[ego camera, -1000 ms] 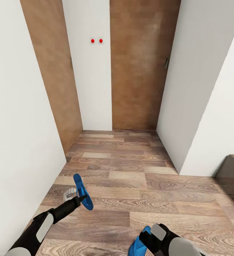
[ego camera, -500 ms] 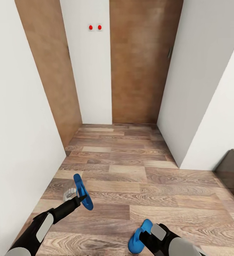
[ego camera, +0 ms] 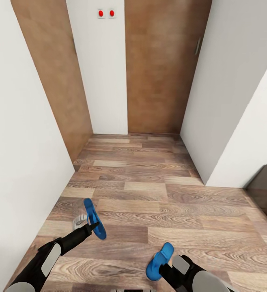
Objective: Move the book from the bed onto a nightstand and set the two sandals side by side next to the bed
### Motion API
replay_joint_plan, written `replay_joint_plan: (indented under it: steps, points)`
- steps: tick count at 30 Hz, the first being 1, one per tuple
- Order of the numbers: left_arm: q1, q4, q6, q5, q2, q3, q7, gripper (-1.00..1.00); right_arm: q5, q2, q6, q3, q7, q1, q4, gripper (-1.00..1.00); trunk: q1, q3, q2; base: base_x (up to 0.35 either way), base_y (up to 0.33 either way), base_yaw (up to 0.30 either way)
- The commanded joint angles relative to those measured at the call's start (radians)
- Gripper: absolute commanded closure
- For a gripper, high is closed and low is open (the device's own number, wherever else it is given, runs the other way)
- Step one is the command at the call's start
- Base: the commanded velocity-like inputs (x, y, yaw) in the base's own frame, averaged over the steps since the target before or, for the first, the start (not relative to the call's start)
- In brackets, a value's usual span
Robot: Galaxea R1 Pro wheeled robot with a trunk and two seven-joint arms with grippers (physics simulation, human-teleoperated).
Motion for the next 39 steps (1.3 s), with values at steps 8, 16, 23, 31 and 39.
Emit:
replay_joint_plan:
  steps: [8,16,23,31,39]
  points:
    - [-0.001,0.0,0.009,0.008,0.0,0.002,-0.004,1.0,-0.01,0.0,0.005,0.006,-0.006,0.0,-0.003,-1.0,0.003,-0.032,-0.002,0.0,0.0,0.0]
    - [-0.001,0.0,0.009,0.008,0.0,0.002,-0.004,1.0,-0.01,0.0,0.005,0.006,-0.006,0.0,-0.004,-1.0,0.007,-0.063,-0.004,0.0,0.0,0.0]
    - [-0.001,0.0,0.009,0.008,0.0,0.003,-0.006,1.0,-0.011,-0.001,0.02,0.0,-0.005,0.0,-0.008,-1.0,0.01,-0.09,-0.006,0.0,0.0,0.0]
    - [-0.001,0.0,0.009,0.008,0.0,0.003,-0.009,1.0,-0.012,-0.006,0.229,-0.001,-0.003,0.0,-0.14,-1.0,0.014,-0.121,-0.008,0.0,0.0,0.0]
    - [-0.001,0.0,0.009,0.008,0.0,0.002,-0.01,1.0,-0.012,-0.012,0.344,0.001,0.0,0.0,-0.25,-1.0,0.015,-0.132,-0.008,0.0,0.0,0.0]
